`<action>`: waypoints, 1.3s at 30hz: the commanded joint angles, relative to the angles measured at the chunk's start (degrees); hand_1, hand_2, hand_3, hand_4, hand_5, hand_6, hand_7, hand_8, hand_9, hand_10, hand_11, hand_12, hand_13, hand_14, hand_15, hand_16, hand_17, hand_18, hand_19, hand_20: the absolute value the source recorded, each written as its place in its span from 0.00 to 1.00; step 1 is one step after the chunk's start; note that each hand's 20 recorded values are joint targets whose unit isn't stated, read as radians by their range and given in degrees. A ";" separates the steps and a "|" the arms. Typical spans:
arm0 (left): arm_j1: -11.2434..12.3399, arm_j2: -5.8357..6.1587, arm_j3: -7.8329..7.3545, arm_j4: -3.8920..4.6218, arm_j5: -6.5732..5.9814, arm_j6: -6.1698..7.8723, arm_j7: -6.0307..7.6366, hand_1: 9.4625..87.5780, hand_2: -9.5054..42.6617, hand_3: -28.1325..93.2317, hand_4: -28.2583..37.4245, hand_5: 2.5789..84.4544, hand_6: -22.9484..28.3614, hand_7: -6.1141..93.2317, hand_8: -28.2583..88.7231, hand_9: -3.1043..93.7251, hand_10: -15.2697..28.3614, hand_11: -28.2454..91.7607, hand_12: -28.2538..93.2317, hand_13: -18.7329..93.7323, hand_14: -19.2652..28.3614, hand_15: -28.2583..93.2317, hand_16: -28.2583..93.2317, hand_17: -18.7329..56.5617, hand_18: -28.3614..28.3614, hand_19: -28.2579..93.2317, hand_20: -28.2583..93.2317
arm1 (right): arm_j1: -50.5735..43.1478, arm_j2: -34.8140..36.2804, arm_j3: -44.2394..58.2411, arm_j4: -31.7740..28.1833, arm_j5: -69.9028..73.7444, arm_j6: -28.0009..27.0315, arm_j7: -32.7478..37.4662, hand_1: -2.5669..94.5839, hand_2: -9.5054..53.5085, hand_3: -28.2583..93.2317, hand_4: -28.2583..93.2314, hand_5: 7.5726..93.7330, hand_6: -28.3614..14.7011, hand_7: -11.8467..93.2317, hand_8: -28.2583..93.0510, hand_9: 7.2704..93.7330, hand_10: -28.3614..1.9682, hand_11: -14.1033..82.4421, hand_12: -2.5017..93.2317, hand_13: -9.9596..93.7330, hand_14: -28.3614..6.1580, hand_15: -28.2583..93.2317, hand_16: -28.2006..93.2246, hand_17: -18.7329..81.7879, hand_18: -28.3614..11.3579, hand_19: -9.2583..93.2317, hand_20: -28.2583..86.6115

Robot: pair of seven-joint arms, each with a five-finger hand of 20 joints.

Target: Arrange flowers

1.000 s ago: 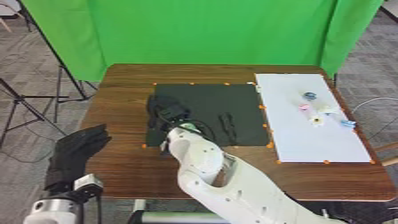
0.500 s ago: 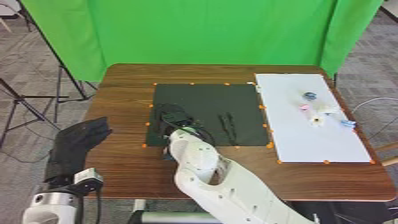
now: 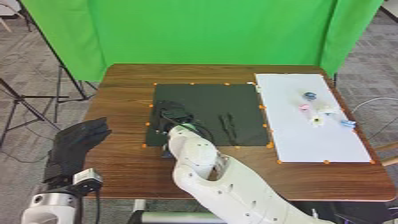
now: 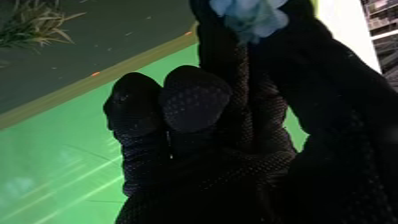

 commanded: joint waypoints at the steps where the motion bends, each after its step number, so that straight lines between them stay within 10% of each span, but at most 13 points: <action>1: -0.42 -1.31 -0.11 0.18 1.33 -0.59 -1.57 0.24 0.30 0.90 0.16 0.62 0.75 0.27 0.15 0.48 0.87 0.55 0.32 0.42 0.99 0.77 0.12 0.14 0.91 0.73 0.35 | -0.09 -0.56 0.74 -0.11 -0.51 0.13 1.57 0.53 0.00 0.81 0.00 0.63 0.57 0.53 0.28 0.80 0.57 0.44 0.36 0.81 0.60 0.86 0.47 0.73 0.34 1.00 0.56; 39: -0.69 -2.75 -0.65 0.04 2.72 -2.02 -3.69 0.24 0.30 0.90 0.16 0.62 0.75 0.27 0.15 0.48 0.87 0.55 0.31 0.42 0.99 0.77 0.12 0.14 0.91 0.73 0.35 | -2.24 -1.25 4.45 -0.97 2.64 -3.38 -2.20 0.38 0.18 0.92 0.00 0.66 0.50 0.40 0.12 0.72 0.39 0.48 0.23 0.77 0.53 0.86 0.46 0.69 0.29 1.00 0.56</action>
